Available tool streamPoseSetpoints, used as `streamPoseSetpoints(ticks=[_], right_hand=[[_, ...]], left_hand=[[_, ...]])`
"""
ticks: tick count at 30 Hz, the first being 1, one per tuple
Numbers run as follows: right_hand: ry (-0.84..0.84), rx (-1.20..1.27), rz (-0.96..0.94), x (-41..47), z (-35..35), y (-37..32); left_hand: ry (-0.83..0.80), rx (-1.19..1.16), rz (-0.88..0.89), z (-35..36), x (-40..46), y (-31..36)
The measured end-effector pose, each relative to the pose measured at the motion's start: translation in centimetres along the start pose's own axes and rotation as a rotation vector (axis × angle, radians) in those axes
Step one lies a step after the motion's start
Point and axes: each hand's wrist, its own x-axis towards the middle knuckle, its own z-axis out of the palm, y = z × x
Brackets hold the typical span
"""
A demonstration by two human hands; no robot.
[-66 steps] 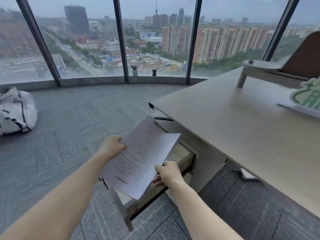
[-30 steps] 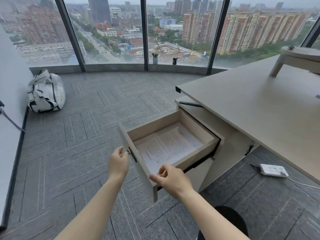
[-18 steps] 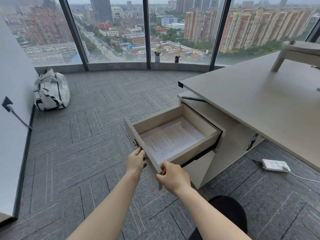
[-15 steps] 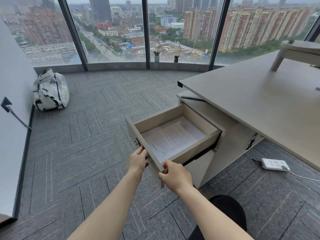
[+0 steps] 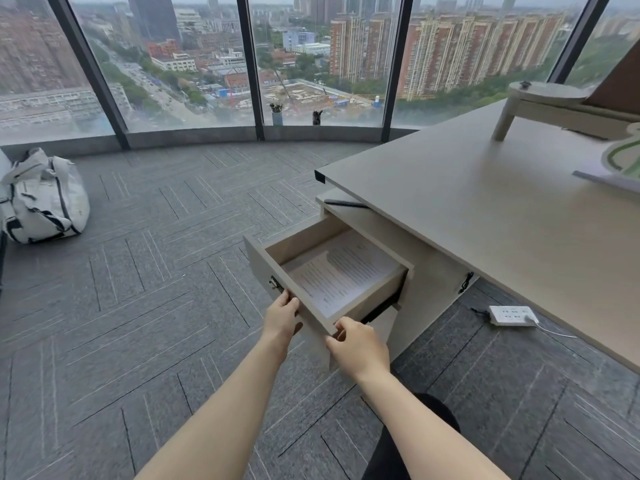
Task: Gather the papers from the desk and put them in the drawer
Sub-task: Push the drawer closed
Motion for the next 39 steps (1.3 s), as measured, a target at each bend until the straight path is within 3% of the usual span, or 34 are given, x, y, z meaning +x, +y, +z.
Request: streamPoseSetpoints(ticks=[12,22,39], right_hand=[[0.089,0.08,0.241,4.1,-2.9,4.2],[0.178,0.375,0.424,8.0,-4.4,7.0],[0.277,0.492,0.412,12.3,-6.0,9.2]], left_hand=[[-0.096,-0.008,-0.049,6.5,4.8,1.3],[-0.154,-0.091,-0.103,11.7,7.5,2.7],[-0.188,-0.235,-0.179,17.3,10.0,4.8]])
